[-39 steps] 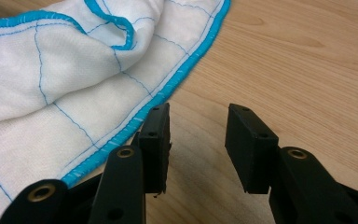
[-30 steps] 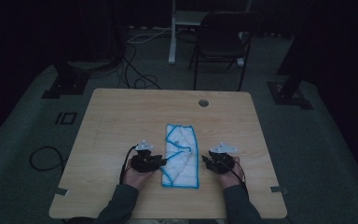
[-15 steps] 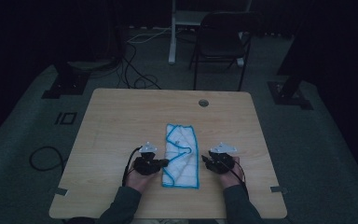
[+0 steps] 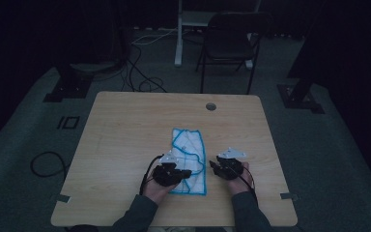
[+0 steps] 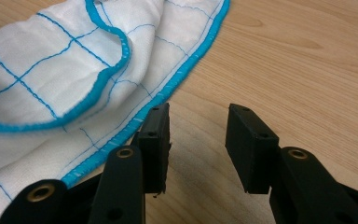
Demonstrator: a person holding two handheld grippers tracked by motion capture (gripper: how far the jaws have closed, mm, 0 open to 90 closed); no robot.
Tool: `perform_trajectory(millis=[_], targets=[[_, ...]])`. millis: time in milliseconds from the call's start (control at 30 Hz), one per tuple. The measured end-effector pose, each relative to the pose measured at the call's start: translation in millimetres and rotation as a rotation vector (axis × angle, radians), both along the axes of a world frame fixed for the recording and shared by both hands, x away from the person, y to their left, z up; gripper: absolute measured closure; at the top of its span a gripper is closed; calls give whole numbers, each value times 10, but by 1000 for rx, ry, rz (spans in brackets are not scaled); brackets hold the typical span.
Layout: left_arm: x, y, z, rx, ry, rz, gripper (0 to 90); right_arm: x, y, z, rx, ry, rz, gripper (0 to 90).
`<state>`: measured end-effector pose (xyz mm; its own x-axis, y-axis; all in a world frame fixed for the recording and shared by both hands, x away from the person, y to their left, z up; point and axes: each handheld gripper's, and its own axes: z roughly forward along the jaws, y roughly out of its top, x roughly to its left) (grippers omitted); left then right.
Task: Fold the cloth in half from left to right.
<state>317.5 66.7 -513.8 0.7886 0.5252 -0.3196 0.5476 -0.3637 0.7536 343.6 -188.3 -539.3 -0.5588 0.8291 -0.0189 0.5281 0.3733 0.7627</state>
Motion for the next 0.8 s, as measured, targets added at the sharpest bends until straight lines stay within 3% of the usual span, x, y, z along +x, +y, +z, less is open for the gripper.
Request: perform_trajectory(millis=[167,400,533,800], targets=[[-37,-78,15,-7,2,-28,861,0,-3,1,0,0,-1,601],[-75,-28,123,-70,-25,-24,723,0,-3,3,1,-1,-1,600],[-75,7,154,-57,-44,-6,709,-1,0,4,1,-3,-1,600],[-41,156,63,-14,-50,57,712,-4,20,17,6,-12,3,601]])
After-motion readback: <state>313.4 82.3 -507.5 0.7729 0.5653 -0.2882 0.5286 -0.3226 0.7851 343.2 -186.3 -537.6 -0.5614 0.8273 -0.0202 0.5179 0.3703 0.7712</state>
